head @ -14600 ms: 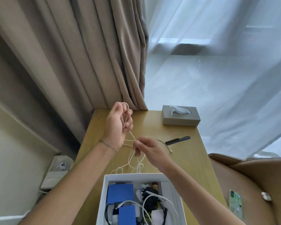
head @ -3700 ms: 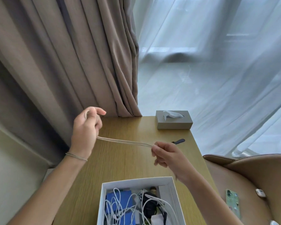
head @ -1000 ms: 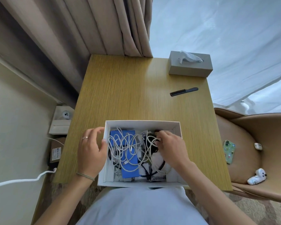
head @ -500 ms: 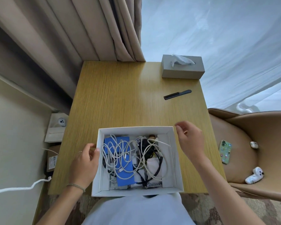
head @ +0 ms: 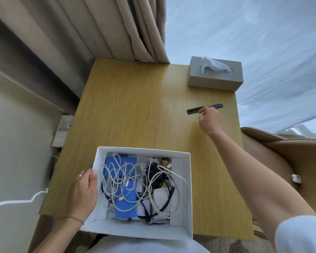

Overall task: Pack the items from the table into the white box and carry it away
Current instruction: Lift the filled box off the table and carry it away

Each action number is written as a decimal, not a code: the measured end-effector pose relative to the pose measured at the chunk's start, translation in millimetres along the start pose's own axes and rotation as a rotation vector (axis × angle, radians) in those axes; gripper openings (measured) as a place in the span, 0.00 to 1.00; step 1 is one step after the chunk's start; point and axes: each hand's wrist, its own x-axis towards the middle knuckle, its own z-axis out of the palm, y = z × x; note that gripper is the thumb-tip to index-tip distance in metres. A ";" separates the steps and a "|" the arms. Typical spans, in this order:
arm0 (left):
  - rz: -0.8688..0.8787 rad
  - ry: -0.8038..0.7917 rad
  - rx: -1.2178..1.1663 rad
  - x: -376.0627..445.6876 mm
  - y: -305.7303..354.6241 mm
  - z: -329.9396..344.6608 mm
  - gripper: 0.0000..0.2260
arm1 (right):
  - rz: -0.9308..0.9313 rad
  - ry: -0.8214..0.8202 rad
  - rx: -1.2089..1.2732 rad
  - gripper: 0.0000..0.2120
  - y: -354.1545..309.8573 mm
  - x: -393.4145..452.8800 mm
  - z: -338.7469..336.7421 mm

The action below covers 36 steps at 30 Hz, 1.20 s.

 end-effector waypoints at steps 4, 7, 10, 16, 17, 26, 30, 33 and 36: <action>0.014 0.006 0.021 -1.3 0.8 1.2 0.18 | -0.048 -0.064 -0.137 0.16 2.6 34.5 17.5; 0.050 0.022 0.057 -0.7 2.2 -0.3 0.17 | -0.095 -0.086 -0.218 0.17 2.3 45.1 26.0; 0.054 0.021 0.064 -0.2 3.2 0.4 0.17 | -0.098 -0.058 -0.253 0.15 0.0 47.7 33.2; 0.045 0.025 0.080 -1.3 7.1 0.1 0.16 | -0.053 -0.094 -0.277 0.14 -9.4 45.4 44.0; 0.042 0.027 0.088 -1.4 6.7 0.0 0.16 | -0.046 -0.102 -0.278 0.14 -11.1 44.5 43.9; 0.083 0.047 0.026 -0.7 -1.7 1.7 0.17 | -0.262 -0.035 -0.401 0.11 -28.9 24.2 41.7; 0.106 0.057 0.031 -0.6 -2.8 1.3 0.16 | -0.224 -0.052 -0.459 0.07 -37.7 21.6 43.1; 0.105 0.062 0.046 -1.1 -2.7 2.1 0.16 | -0.096 -0.046 -0.336 0.03 -40.3 19.1 43.8; 0.093 0.070 0.060 -1.7 -2.8 2.3 0.17 | -0.022 -0.035 -0.215 0.05 -46.5 12.4 38.8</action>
